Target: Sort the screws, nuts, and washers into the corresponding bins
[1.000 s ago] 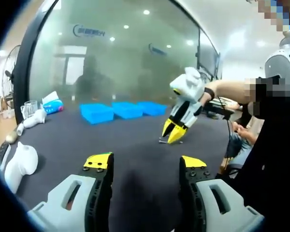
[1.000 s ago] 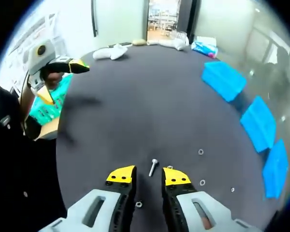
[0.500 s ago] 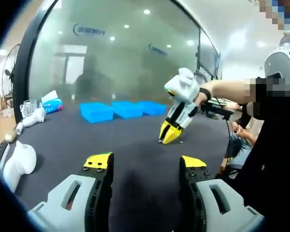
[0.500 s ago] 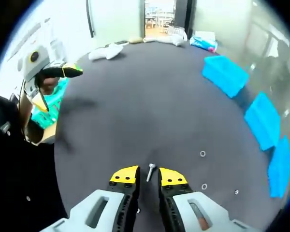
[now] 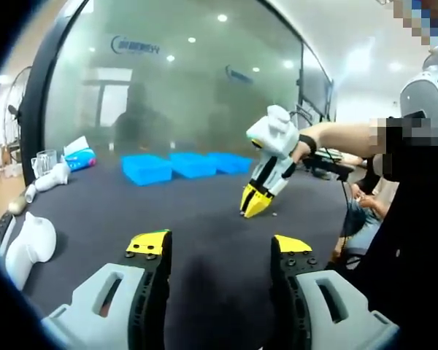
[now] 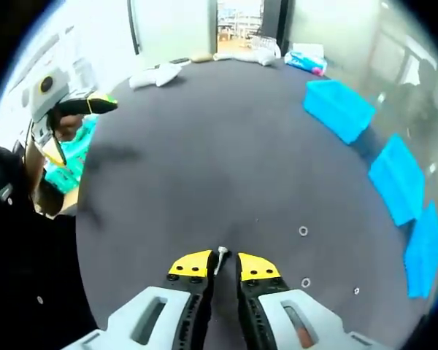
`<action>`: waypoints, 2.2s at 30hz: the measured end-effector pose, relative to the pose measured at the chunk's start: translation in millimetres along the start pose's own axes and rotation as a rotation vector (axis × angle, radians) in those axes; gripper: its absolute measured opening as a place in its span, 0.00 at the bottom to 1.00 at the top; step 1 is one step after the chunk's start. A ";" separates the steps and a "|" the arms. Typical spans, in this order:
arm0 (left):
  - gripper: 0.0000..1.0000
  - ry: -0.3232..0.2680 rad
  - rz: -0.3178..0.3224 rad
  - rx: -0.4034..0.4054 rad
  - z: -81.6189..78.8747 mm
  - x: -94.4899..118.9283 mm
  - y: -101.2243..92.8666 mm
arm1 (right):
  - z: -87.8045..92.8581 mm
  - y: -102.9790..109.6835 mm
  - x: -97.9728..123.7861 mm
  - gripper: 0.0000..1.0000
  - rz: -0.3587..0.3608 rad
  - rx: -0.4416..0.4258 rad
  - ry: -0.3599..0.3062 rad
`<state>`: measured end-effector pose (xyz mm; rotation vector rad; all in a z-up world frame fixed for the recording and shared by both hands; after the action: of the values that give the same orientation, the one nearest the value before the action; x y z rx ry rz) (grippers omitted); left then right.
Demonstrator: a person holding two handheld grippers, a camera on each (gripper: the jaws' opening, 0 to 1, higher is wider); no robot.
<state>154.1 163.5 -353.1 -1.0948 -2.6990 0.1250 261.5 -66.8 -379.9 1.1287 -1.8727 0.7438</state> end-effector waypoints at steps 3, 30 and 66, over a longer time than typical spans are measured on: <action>0.53 0.002 0.001 0.001 0.6 -0.5 -0.2 | 0.4 -0.8 0.0 0.04 0.002 -0.011 0.001; 0.53 -0.017 -0.012 -0.003 -5.4 0.2 1.7 | 2.0 -2.0 51.8 0.01 0.072 -0.047 -0.280; 0.53 -0.041 -0.012 -0.040 -23.2 -2.3 -12.6 | 125.6 9.0 184.0 0.01 0.566 -0.297 -0.923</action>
<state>152.7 152.7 -328.9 -1.0982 -2.7558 0.0932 160.9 -241.4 -284.6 0.7888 -3.0327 0.1805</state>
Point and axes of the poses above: the point that each gripper's makers call its tool centre point, and the gripper's own axes: x roughly backward along the fingers, y roughly to its left, z roughly out of its underside, the point moved 7 cm from there along x, roughly backward along the fingers, and after that the axes turned 4 degrees about x, right-handed, at the moved point
